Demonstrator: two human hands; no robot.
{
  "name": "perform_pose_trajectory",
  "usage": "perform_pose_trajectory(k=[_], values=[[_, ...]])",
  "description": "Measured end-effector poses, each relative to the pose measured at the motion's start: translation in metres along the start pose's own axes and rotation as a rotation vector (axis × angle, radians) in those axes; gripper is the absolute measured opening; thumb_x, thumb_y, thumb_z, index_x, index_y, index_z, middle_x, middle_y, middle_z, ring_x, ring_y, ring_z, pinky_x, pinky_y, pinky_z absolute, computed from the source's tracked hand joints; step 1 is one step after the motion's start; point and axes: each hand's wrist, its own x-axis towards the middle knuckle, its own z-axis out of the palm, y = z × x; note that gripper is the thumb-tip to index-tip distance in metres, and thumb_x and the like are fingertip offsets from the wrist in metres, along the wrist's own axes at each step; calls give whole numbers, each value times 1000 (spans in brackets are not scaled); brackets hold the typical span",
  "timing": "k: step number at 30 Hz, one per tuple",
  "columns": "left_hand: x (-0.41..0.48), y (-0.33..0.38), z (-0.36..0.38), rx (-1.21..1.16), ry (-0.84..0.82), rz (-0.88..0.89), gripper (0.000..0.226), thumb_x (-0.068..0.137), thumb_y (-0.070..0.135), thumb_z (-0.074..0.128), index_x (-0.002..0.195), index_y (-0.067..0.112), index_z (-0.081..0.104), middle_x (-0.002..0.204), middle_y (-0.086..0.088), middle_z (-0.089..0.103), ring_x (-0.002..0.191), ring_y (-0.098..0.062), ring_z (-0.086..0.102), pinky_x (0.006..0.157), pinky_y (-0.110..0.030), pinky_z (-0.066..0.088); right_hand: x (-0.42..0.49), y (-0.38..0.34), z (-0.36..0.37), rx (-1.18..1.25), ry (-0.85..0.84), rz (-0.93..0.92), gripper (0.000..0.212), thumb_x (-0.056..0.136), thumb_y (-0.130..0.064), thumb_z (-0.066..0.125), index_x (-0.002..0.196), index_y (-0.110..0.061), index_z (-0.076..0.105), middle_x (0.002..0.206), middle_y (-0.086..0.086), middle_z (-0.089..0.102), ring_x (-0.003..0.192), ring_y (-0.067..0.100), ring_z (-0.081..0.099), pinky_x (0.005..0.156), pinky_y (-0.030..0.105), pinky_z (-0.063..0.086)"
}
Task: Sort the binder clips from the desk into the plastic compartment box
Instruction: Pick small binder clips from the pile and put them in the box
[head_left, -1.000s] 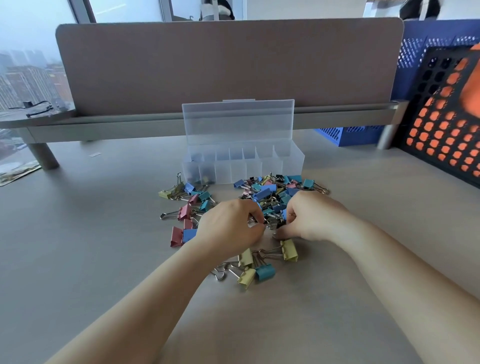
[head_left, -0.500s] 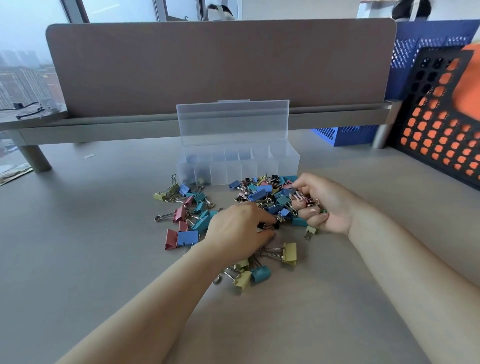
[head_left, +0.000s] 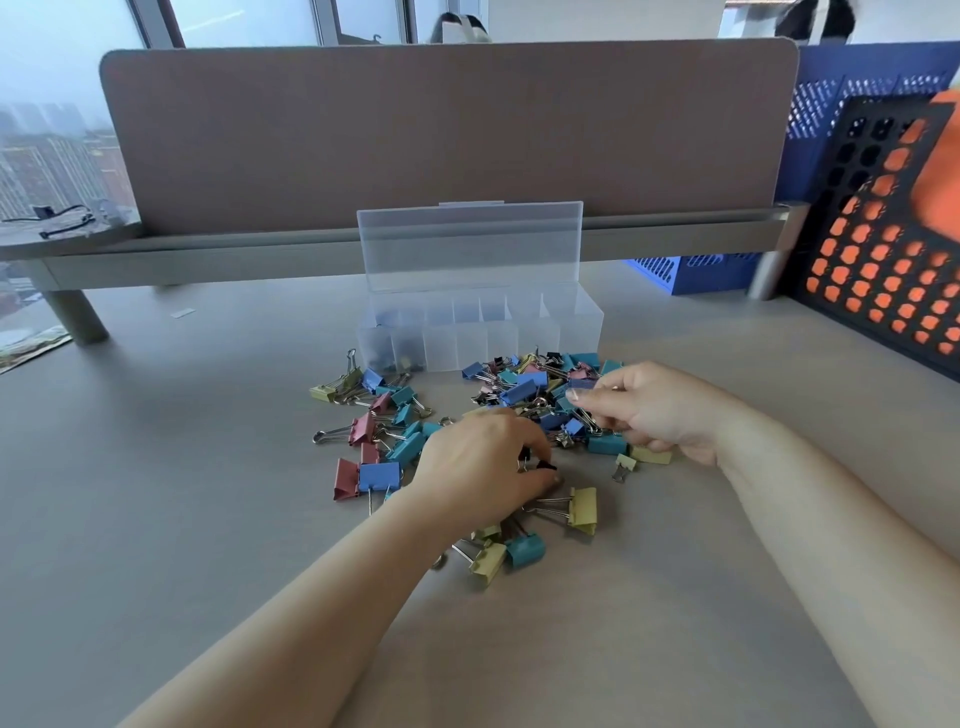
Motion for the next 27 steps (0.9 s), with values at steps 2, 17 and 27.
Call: perform_pose_trajectory(k=[2, 17, 27], values=[[0, -1, 0, -13, -4, 6, 20, 87, 47, 59, 102, 36, 66, 97, 15, 56, 79, -4, 45, 55, -22, 37, -3, -1, -1, -193, 29, -58, 33, 87, -40, 66, 63, -17, 64, 41, -12, 43, 36, 4, 37, 45, 19, 22], [-3, -24, -14, -159, 22, -105, 11, 85, 44, 64, 80, 34, 61, 66, 11, 47, 58, -3, 41, 53, -24, 31, 2, -1, 6, -530, 118, -218, 6, 79, -23, 76, 82, -28, 76, 74, -17, 59, 69, 4, 50, 58, 23, 39], [-8, -14, -22, 24, -31, -71, 31, 73, 62, 67, 83, 34, 62, 72, 14, 48, 62, 1, 41, 50, -23, 28, 8, 6, 7, -639, 148, -194, 12, 79, -33, 74, 89, -39, 74, 99, -12, 64, 88, 13, 57, 75, 33, 51]])
